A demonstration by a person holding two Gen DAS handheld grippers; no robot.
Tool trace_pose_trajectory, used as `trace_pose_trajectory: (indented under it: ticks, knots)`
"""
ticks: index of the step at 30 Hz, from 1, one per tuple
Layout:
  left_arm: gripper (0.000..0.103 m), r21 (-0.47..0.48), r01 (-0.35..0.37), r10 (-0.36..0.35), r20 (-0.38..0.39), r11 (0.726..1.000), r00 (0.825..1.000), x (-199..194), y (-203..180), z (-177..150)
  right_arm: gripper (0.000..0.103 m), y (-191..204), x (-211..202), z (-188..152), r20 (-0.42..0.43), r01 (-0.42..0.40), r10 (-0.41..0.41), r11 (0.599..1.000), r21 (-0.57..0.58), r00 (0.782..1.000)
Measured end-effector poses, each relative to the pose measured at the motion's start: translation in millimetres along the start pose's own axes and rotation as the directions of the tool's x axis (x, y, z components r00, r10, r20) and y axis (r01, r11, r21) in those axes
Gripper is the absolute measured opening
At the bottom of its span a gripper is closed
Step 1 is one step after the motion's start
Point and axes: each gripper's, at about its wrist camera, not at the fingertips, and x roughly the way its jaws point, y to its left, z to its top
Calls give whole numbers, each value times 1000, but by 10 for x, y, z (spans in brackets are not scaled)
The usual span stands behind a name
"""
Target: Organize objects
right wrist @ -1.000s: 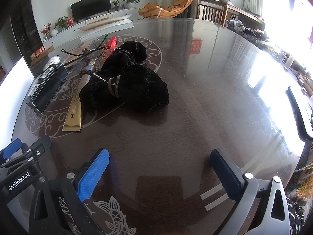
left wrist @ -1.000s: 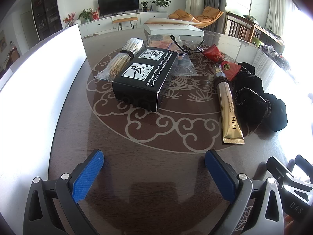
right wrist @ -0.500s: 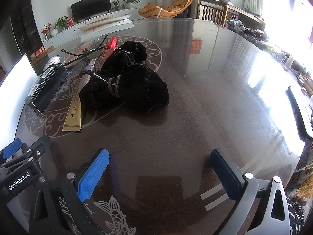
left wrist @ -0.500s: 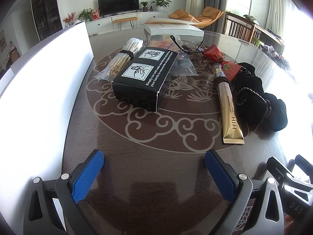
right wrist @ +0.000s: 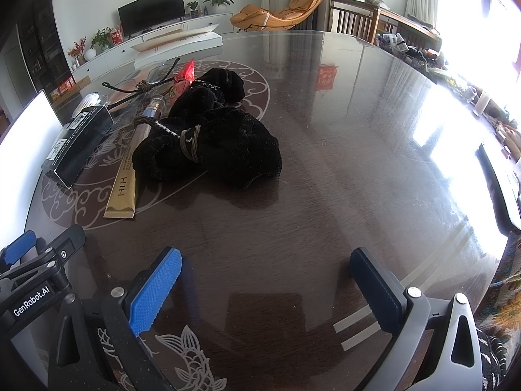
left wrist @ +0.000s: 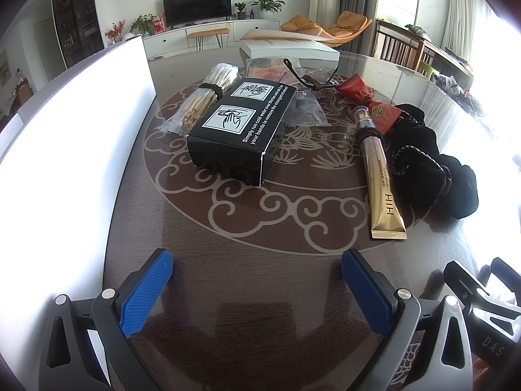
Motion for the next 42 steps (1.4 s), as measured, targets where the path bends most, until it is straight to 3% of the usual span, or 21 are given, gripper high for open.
trace_pose_trajectory:
  ticks: [37,42]
  knots:
    - [103,-3,0,0,-2,1000,1000,2,2,3,103,-2,-6,-5,1,0,0,1000,-1,1000]
    - [103,18,15,-14,-55,1000,998,-82,-9,-85,103,-1,-6,-5,1,0,0,1000,-1,1000]
